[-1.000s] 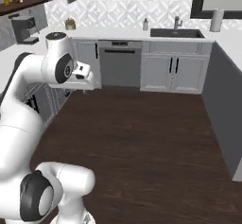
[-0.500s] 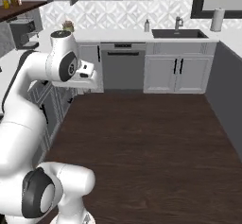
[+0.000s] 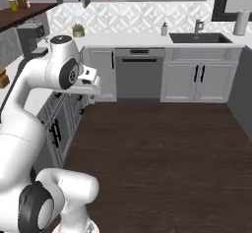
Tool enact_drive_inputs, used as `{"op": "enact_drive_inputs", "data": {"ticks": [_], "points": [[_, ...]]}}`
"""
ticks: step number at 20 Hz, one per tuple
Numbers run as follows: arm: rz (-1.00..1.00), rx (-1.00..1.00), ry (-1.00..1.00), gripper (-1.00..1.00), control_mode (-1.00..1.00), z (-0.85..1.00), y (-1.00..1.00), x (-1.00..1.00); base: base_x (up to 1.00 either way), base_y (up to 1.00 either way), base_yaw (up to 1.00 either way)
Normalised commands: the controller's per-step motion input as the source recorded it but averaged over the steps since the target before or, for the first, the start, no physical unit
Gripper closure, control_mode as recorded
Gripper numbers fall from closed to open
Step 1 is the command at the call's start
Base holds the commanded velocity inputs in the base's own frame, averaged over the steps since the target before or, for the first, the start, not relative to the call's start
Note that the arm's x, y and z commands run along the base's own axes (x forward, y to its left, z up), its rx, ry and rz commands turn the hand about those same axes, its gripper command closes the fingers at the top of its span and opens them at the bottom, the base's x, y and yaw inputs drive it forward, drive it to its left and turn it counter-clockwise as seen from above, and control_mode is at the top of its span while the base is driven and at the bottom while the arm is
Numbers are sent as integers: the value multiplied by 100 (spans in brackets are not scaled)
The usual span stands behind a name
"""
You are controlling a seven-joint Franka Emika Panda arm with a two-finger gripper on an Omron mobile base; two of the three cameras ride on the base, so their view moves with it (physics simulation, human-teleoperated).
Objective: Gather all objects into one cabinet and sort the glasses and bowls to opposite sides.
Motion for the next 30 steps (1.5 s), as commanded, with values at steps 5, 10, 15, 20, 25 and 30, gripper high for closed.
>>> {"op": "enact_drive_inputs", "data": {"ticks": [5, 10, 15, 20, 25, 30], "points": [[0, 0, 0, -100, 100, 0, 0, 0, 100, 25, 0], [0, 0, 0, -100, 100, 0, 0, 0, 100, 32, 0], [0, 0, 0, -100, 100, 0, 0, 0, 100, 42, 0], [0, 0, 0, -100, 100, 0, 0, 0, 100, 53, 0], [0, 0, 0, -100, 100, 0, 0, 0, 100, 49, 0], [0, 0, 0, -100, 100, 0, 0, 0, 100, 17, 9]]}}
